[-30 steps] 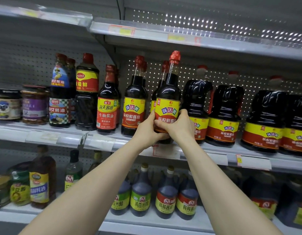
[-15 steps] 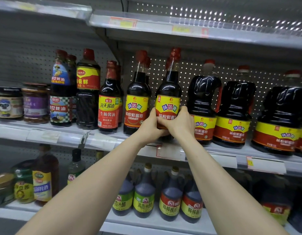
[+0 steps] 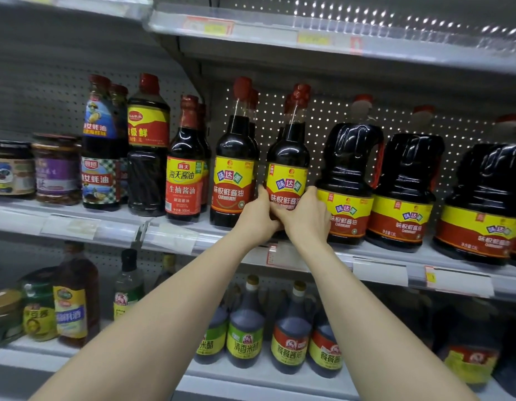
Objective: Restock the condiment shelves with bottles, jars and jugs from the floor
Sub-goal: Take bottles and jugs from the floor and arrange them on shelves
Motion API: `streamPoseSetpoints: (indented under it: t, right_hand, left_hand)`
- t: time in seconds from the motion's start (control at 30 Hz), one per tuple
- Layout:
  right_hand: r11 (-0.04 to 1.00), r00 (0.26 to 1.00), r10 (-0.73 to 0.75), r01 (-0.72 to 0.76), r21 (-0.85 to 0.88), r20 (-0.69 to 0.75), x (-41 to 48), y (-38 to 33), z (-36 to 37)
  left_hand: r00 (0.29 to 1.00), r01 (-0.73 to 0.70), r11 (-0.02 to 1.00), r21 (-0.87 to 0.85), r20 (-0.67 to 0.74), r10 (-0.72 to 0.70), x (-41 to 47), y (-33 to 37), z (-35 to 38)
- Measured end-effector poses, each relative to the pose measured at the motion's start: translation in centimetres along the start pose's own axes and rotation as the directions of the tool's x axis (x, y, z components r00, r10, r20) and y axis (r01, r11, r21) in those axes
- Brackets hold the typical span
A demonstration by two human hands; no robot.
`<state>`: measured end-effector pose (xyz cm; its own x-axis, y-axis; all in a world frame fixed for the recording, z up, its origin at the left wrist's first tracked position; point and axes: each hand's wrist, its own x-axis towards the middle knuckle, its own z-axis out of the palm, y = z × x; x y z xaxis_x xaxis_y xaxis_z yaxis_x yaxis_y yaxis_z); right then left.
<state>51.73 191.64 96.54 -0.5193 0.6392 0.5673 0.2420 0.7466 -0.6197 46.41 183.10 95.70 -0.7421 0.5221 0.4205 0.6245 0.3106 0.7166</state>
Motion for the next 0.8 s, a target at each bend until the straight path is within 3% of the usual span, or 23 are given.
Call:
streamPoseSetpoints:
  t: [0.17,0.27,0.43,0.57,0.8]
  right_hand:
    - [0.999,1.000,-0.014,0.013,0.040,0.022,-1.1,0.1,-0.3]
    - [0.994,0.995,-0.078,0.082,0.076,-0.061,-2.8,-0.1,-0.7]
    - [0.976,0.974,-0.178,0.194,0.103,-0.142,-7.8,-1.1,-0.6]
    - [0.970,0.974,-0.214,0.221,0.104,-0.071,-13.2,-2.1,1.4]
    - [0.949,0.956,-0.285,0.273,0.159,0.063,-24.4,-4.5,7.4]
  left_hand:
    - [0.986,-0.090,0.990,0.111,-0.132,0.104,-1.6,-0.2,0.2]
    - [0.954,-0.209,0.974,0.091,-0.199,0.223,-3.3,-0.5,-0.6]
    - [0.932,-0.278,0.959,0.057,-0.225,0.284,-7.3,-2.4,-2.7]
    - [0.934,-0.252,0.967,0.035,-0.251,0.253,-12.1,-6.2,-5.1]
    - [0.961,-0.084,0.986,0.145,-0.252,0.118,-21.3,-15.3,-10.6]
